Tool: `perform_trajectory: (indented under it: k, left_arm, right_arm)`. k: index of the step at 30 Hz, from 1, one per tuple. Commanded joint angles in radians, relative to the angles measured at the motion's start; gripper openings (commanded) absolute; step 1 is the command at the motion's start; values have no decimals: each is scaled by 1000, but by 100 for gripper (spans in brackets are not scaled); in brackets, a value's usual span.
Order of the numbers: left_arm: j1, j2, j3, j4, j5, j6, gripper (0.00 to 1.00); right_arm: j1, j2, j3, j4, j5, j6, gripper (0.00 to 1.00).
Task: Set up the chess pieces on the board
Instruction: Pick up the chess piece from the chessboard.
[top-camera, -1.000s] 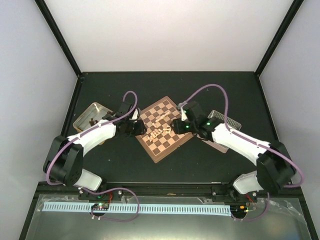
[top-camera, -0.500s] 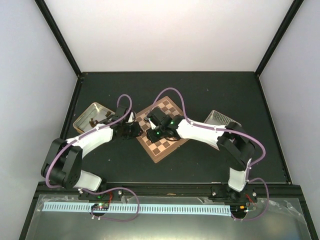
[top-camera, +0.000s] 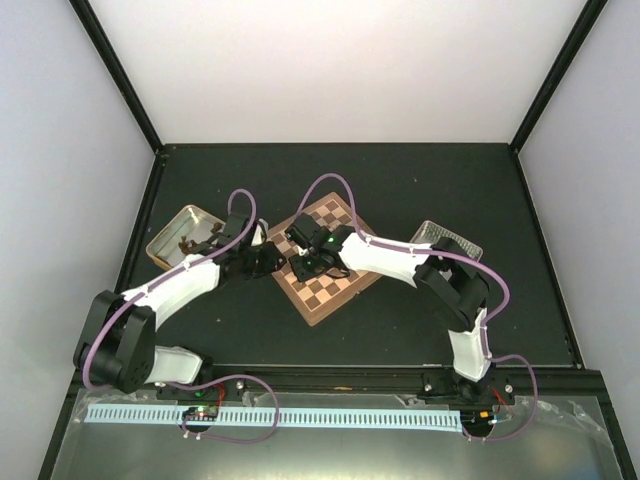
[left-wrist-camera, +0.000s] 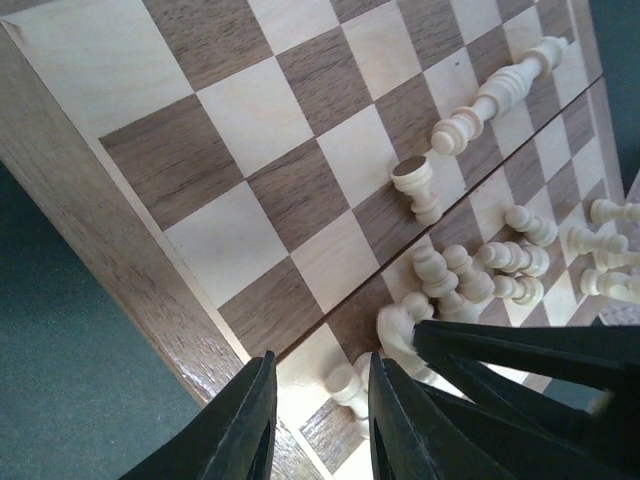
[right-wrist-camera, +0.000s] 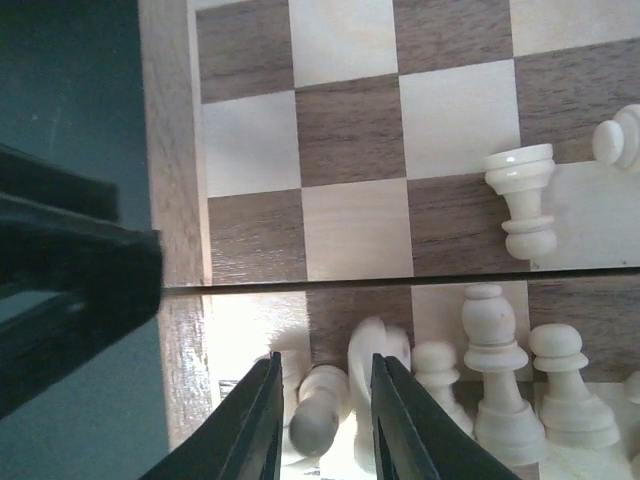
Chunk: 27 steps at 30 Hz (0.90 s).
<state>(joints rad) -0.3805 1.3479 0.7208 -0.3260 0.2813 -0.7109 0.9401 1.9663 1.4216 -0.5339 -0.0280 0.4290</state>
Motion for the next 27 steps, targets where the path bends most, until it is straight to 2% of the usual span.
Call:
perform_trajectory:
  k: [1,10,20,27]
  left_arm:
    - [8,-56,-2,15,-14,-25,27]
    - [8,-61,-9,3,8,-28,29]
    - [8,-39,-14,30,59,-35,34]
    - [5,-16,-14,43,80,-33,34]
  right_arm:
    - [-1,22,23,-28,16,8,25]
    - [-1,15,30,-10,15,6,13]
    - [-12,-145,-64,127,68,30,12]
    - [-60,-249,-191,95,205,80,13]
